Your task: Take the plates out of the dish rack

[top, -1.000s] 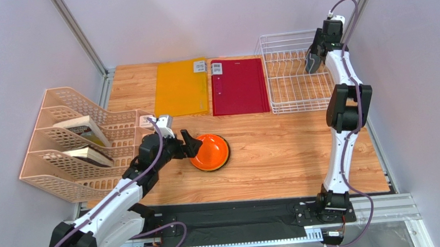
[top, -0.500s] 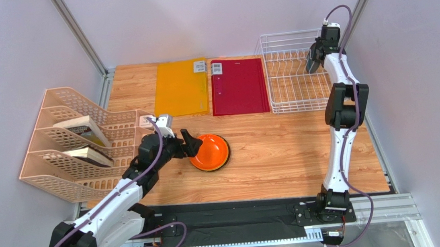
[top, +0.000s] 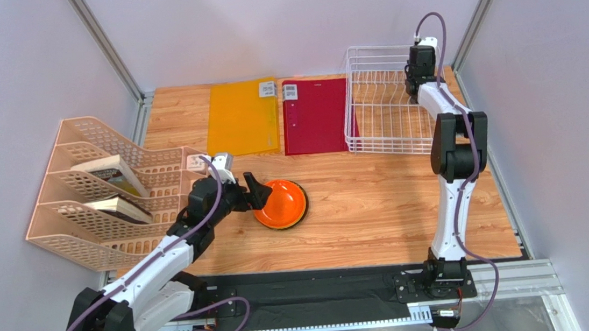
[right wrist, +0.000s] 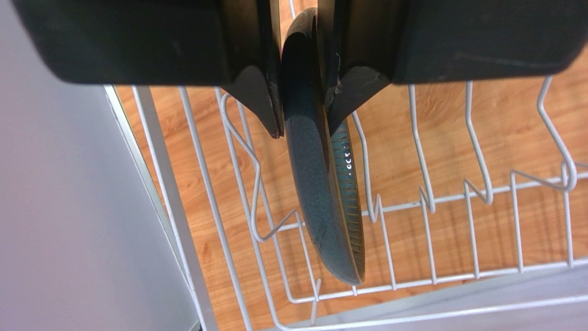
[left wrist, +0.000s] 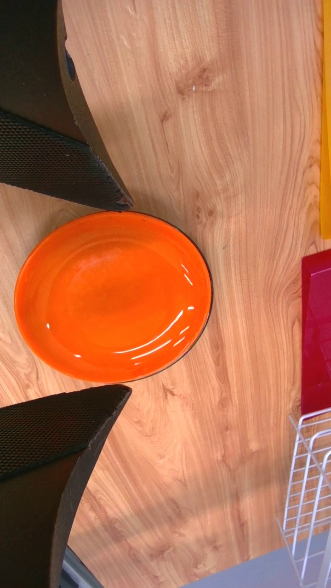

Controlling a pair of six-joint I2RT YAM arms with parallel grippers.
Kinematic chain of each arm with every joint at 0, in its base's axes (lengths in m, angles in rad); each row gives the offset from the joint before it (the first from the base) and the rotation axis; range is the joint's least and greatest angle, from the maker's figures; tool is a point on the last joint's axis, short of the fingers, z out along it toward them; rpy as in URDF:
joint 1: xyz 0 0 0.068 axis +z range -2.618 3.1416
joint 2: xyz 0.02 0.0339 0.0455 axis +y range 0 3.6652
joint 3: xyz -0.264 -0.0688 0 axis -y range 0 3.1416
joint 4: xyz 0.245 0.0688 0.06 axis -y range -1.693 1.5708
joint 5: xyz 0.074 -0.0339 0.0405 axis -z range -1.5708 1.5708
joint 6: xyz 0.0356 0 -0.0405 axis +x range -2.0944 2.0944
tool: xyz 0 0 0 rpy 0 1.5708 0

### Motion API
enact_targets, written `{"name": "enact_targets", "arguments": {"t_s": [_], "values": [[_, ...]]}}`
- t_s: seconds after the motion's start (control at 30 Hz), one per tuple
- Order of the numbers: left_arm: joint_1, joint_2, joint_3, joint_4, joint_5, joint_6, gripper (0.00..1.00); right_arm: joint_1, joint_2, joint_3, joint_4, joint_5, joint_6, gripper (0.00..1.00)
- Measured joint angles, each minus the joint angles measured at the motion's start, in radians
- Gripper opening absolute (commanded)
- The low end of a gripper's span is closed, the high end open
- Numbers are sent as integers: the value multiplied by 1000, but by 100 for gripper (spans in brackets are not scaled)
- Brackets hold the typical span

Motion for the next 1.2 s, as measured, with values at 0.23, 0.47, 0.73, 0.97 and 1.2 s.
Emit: {"name": "enact_targets", "arguments": {"t_s": [0.23,0.47,0.73,0.97,1.2], "values": [[0,23,0,19,0,0,100,41,-43,-48,40,98,-46,0],[0,29,-1,25,0,-1,100,45,-43,-37,39,113,-53,0],[0,56,0,34,-5,0,100,48,-143,-123,33,121,-19,0],[0,139,113,-8,-19,1,100,63,-409,-184,-27,155,36,0],[2,176,233,-11,1,13,100,117,-789,-464,-33,19,178,0]]}}
